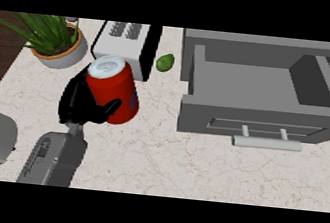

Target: Pick up the can, place it into the drawer and close the drawer

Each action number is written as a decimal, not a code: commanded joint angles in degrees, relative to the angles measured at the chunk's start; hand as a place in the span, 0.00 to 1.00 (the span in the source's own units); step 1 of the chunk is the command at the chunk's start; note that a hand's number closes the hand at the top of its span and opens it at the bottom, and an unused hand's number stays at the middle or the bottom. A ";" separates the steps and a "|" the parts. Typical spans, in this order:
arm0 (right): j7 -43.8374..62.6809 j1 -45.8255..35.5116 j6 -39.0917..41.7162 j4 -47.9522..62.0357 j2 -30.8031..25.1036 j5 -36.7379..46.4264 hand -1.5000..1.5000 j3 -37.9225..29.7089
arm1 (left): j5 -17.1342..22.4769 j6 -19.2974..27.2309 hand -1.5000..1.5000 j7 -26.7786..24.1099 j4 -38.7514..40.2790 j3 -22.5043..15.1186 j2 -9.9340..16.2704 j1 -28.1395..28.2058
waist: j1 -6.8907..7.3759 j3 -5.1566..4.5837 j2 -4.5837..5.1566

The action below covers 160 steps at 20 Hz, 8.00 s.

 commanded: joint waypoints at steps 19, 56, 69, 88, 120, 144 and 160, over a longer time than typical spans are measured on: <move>-1.61 -2.59 -1.87 2.79 0.53 3.93 0.00 3.07 | -5.46 19.49 1.00 17.29 -0.32 -5.84 -0.49 -27.26 | -0.35 -0.01 0.18; 1.14 -1.98 -2.90 -2.31 0.89 2.17 0.00 6.02 | 24.05 35.79 1.00 3.26 40.86 -26.66 -0.50 -60.65 | -4.06 0.06 0.84; 3.43 -5.81 -4.30 -1.83 -0.39 3.71 0.00 7.44 | 31.41 40.96 0.00 1.73 45.93 -35.31 -0.50 -62.79 | -5.49 0.12 1.28; -3.63 -10.19 -1.13 -0.78 -4.85 10.11 0.00 3.16 | 38.87 40.93 0.00 -6.15 47.48 -37.37 -0.50 -61.01 | -4.63 0.11 1.37; -19.16 -41.65 -16.46 25.02 -6.86 80.02 0.00 39.33 | 39.34 44.16 0.00 -4.55 41.87 -36.76 1.04 -61.60 | 1.89 -0.01 0.21; -24.18 -66.97 -47.77 85.48 -6.93 103.89 0.00 40.43 | 31.99 44.24 0.00 6.11 26.48 -36.23 16.08 -53.22 | 2.41 0.05 0.65; -24.97 -79.17 -65.94 108.34 -9.17 106.30 0.00 33.19 | 29.92 45.03 0.00 13.05 11.27 -36.51 24.36 -46.58 | 5.45 0.13 1.17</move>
